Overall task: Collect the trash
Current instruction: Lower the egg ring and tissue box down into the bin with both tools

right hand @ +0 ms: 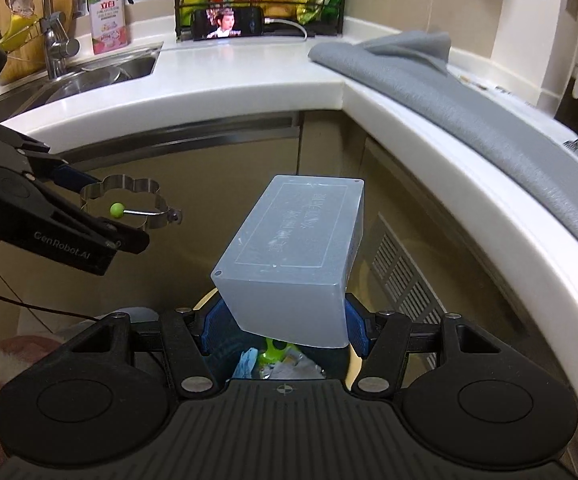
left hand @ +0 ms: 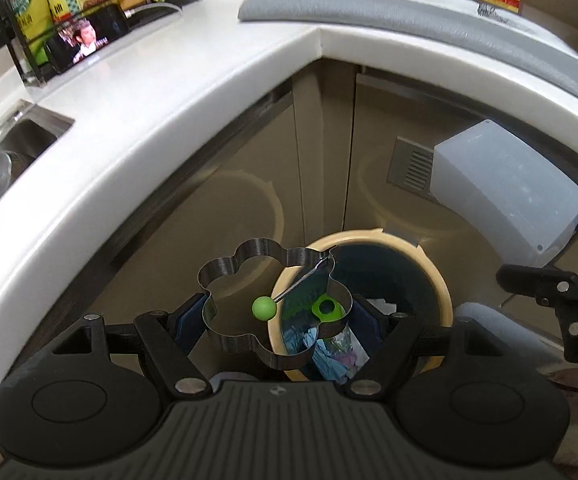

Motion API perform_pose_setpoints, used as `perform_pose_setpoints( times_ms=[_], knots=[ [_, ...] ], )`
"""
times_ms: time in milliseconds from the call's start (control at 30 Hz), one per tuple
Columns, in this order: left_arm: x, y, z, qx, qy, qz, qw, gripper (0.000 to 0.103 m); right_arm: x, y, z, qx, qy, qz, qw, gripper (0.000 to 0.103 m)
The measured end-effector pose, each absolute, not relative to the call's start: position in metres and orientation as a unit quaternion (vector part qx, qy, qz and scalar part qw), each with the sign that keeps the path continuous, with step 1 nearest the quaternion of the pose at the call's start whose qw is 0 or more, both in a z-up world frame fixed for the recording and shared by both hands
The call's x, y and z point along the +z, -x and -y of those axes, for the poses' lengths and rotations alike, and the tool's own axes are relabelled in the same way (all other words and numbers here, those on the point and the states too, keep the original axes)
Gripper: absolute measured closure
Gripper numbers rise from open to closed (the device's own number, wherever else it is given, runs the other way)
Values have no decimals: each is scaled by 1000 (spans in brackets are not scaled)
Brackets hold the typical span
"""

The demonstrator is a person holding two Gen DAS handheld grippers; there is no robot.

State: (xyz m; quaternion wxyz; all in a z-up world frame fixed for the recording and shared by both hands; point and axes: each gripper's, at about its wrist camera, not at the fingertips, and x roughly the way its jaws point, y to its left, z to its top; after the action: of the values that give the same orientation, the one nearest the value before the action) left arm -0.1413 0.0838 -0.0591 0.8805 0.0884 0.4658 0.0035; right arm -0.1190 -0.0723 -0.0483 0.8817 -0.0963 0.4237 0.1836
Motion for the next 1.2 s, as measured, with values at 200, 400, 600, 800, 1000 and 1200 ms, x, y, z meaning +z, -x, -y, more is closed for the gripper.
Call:
perform_pose_setpoints(
  times_ms=[200, 400, 600, 800, 1000, 1200],
  knots=[
    [-71, 135, -83, 7, -97, -481, 871, 23, -56, 116, 72, 187, 87, -438, 875, 41],
    [-82, 135, -76, 5, -103, -492, 865, 23, -60, 118, 75, 178, 86, -441, 875, 41],
    [-80, 141, -72, 3, -110, -487, 866, 23, -58, 122, 75, 171, 89, -432, 881, 41],
    [-74, 152, -66, -1, -125, -472, 873, 23, -54, 128, 71, 175, 96, -420, 885, 41],
    [-74, 144, -69, -4, -101, -475, 874, 23, -56, 128, 70, 172, 110, -427, 881, 41],
    [-94, 124, -67, -8, -98, -505, 857, 23, -71, 116, 79, 163, 102, -451, 872, 41]
  ],
)
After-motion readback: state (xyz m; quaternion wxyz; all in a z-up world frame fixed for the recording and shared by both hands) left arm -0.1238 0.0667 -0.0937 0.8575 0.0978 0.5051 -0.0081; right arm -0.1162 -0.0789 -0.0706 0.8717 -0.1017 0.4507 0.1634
